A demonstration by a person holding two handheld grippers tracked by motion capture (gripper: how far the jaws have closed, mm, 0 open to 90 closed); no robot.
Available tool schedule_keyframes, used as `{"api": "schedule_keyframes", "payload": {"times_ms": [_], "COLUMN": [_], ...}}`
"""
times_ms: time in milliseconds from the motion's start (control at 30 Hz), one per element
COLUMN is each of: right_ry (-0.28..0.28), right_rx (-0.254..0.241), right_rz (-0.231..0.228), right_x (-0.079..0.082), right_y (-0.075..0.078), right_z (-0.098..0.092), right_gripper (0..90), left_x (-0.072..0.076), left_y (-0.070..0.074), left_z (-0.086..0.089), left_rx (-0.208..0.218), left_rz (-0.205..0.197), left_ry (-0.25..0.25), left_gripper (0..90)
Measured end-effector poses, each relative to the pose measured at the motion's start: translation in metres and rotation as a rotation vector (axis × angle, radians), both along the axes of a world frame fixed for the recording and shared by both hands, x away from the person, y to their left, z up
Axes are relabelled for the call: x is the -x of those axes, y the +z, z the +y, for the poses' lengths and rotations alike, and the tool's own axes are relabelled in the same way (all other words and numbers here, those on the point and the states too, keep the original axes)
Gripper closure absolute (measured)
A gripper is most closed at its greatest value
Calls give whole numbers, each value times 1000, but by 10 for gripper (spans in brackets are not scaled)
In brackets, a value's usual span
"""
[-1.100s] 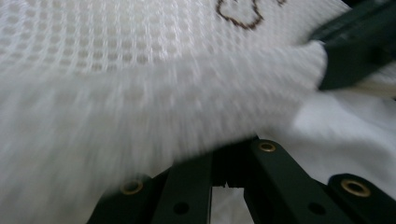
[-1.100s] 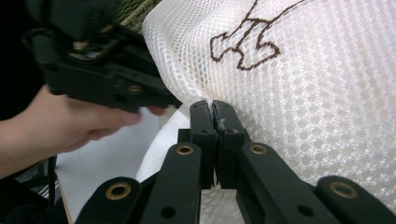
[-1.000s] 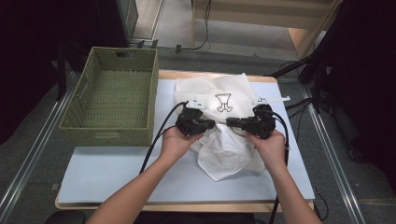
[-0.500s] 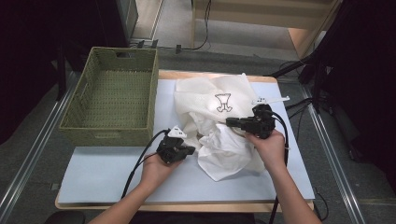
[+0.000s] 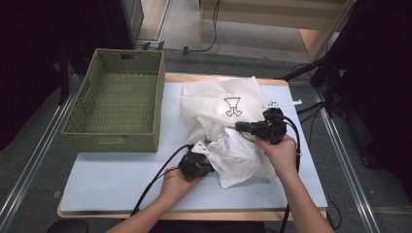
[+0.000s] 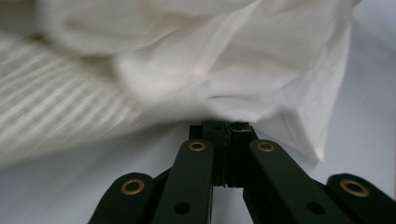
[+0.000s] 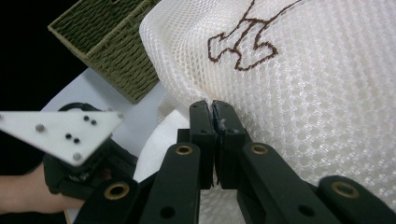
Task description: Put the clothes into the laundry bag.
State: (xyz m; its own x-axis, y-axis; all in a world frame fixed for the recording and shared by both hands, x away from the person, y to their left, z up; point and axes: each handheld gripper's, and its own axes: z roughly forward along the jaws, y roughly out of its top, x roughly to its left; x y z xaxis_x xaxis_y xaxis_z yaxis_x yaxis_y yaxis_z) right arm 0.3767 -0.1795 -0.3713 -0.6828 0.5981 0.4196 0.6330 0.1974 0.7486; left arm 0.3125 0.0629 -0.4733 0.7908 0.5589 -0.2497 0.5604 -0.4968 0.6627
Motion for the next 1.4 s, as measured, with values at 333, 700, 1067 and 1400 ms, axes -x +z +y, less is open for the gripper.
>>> {"api": "schedule_keyframes", "payload": {"times_ms": [333, 700, 1067, 1400], "right_ry": [-3, -13, 6, 48], "right_rx": [-5, -17, -62, -63], "right_rz": [0, -9, -19, -27], "right_x": [0, 0, 6, 11], "right_y": [0, 3, 16, 24], "right_z": [-2, -6, -8, -6], "right_gripper": [890, 890, 897, 900], "left_x": [-27, -57, -79, -98], "left_y": [29, 52, 68, 59], "left_z": [-37, -45, -58, -47], "left_rx": [108, 134, 141, 127], "left_rz": [-113, -159, -226, -196], "left_ry": [45, 95, 171, 208], "left_gripper": [900, 900, 900, 900]}}
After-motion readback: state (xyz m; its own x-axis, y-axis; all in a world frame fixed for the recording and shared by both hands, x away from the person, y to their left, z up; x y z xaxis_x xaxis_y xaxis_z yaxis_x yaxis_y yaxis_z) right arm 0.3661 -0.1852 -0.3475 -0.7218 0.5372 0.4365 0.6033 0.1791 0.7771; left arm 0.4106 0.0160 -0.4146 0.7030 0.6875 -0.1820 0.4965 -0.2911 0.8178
